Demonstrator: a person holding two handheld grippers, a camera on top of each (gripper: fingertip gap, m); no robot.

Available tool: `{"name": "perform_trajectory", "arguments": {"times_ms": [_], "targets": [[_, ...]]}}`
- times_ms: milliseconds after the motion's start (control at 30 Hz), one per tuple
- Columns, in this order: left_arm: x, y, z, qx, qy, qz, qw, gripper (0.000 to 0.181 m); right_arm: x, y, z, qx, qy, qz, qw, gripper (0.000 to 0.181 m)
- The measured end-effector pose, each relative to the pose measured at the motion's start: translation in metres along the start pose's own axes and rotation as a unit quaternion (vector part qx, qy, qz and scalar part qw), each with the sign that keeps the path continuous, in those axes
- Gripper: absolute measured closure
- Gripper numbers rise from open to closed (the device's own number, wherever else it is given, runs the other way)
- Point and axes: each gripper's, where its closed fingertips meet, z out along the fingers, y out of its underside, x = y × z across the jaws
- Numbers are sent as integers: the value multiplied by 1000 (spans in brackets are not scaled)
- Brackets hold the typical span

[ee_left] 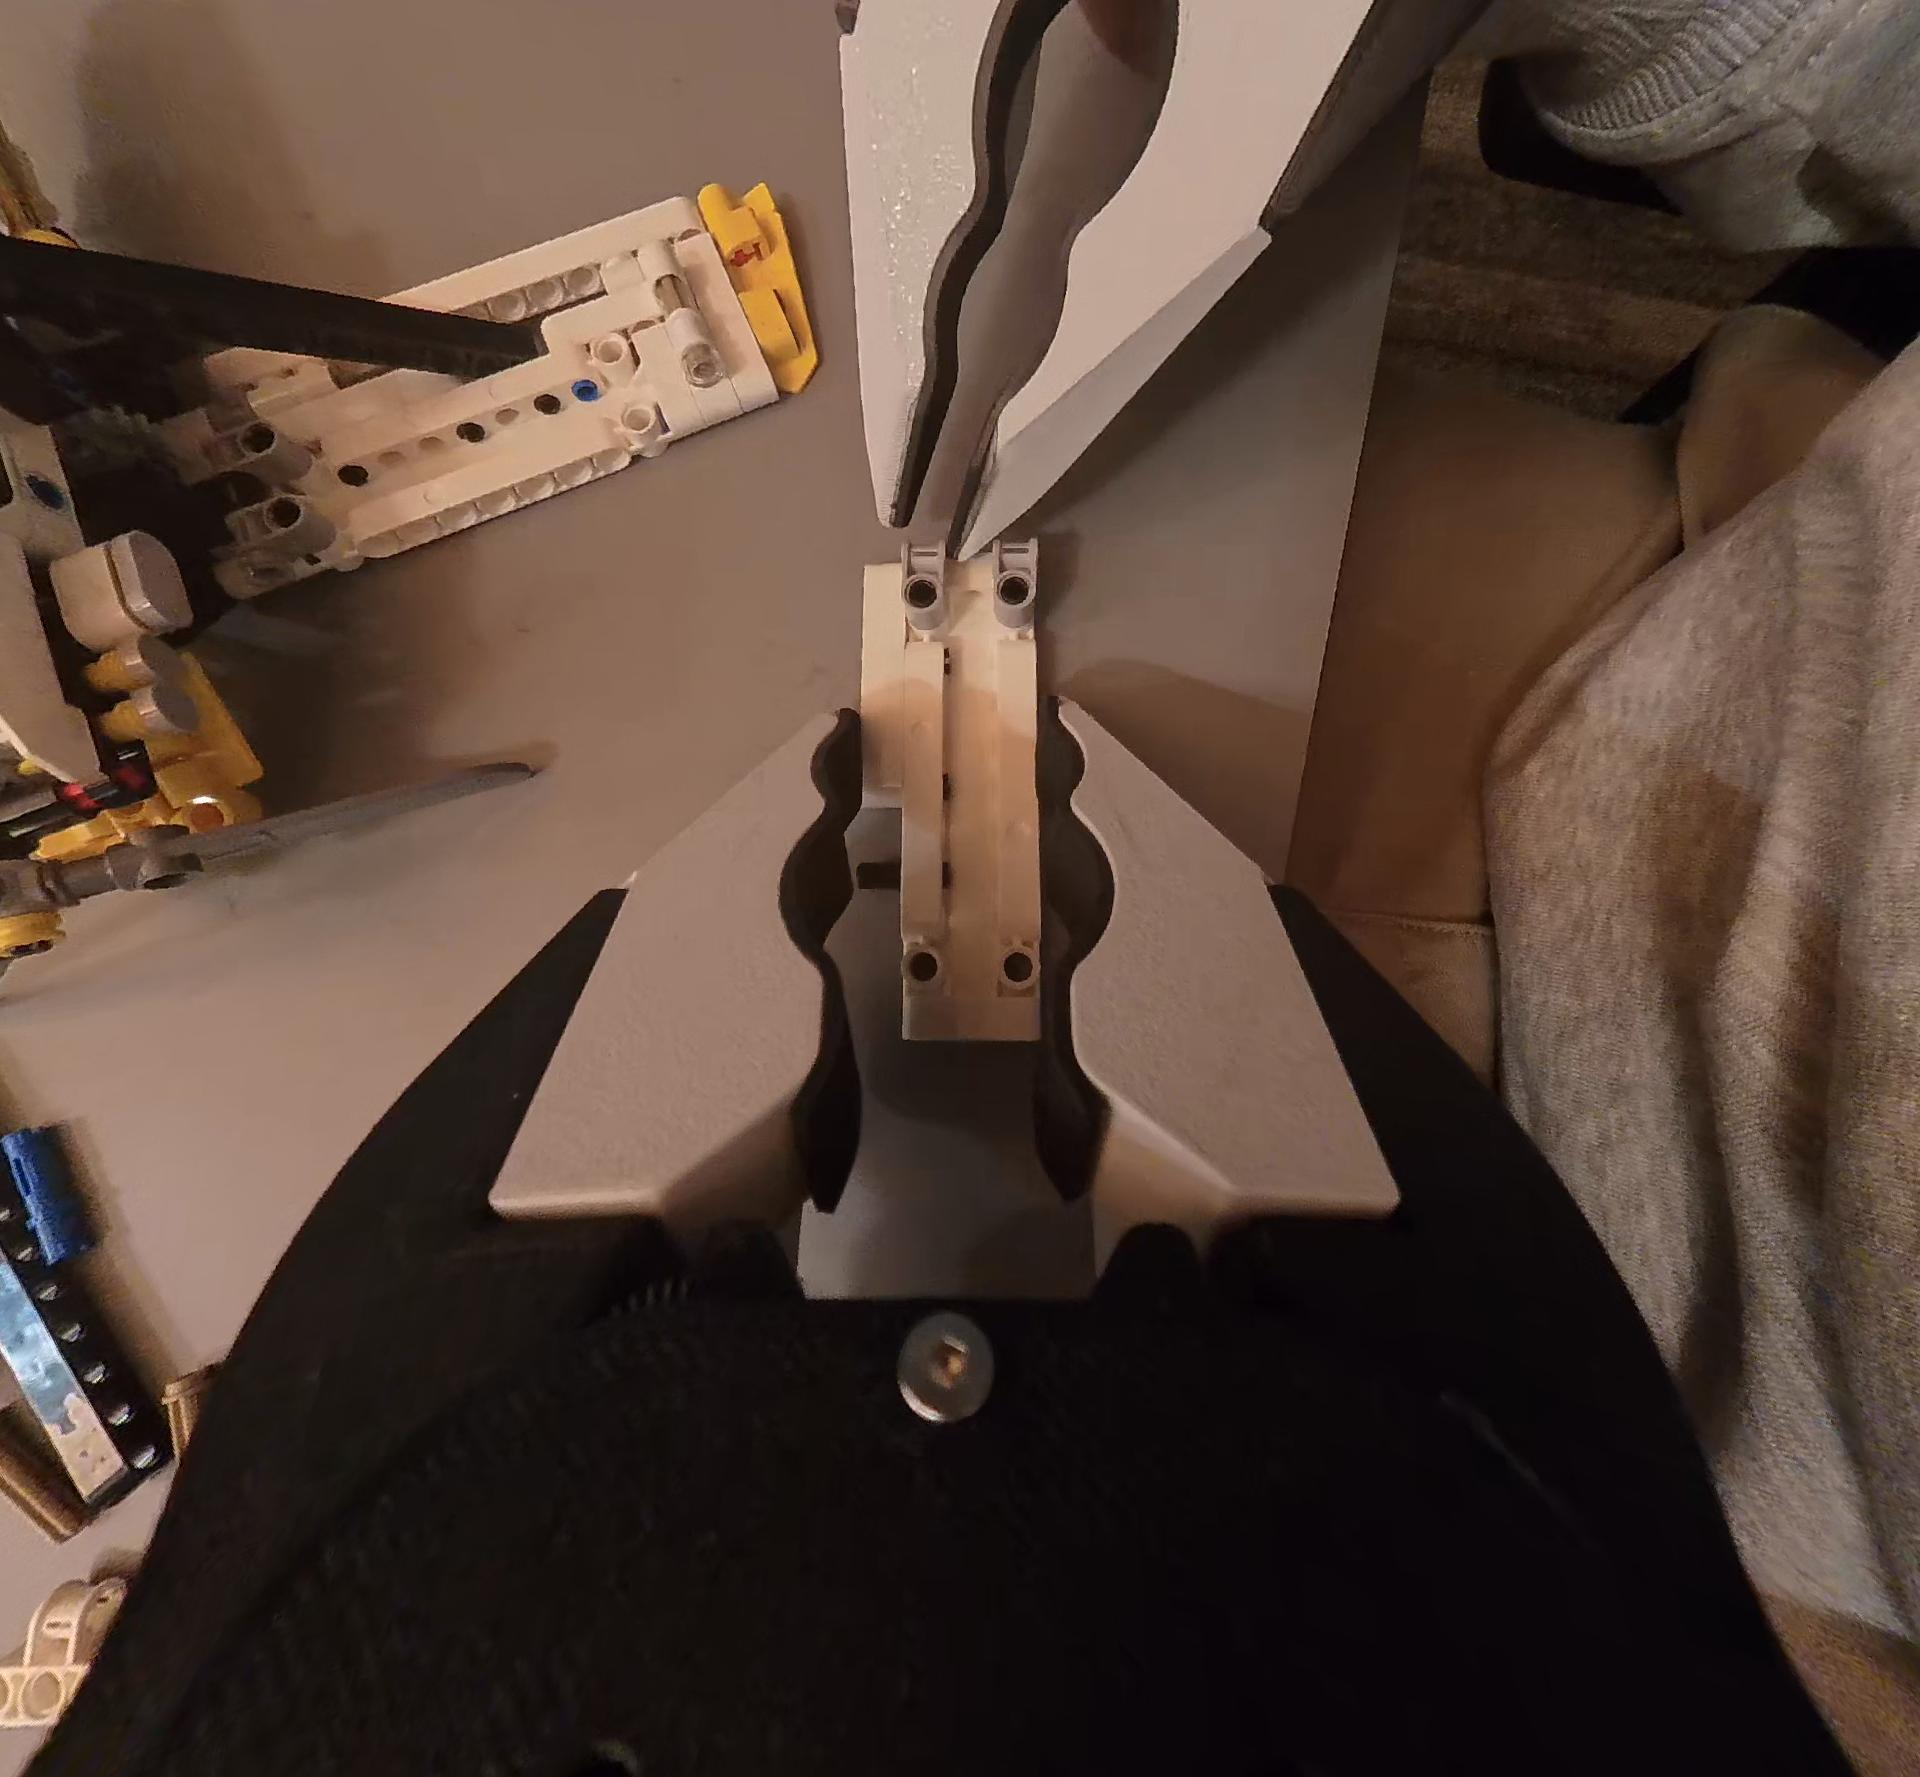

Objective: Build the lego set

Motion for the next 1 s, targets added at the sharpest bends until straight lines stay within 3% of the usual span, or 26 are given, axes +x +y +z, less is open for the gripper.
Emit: {"name": "perform_trajectory", "arguments": {"times_ms": [1000], "targets": [[0,0,0,0,-6,7,1000,145,4,1,1,-1,0,18,1000,168]]}}
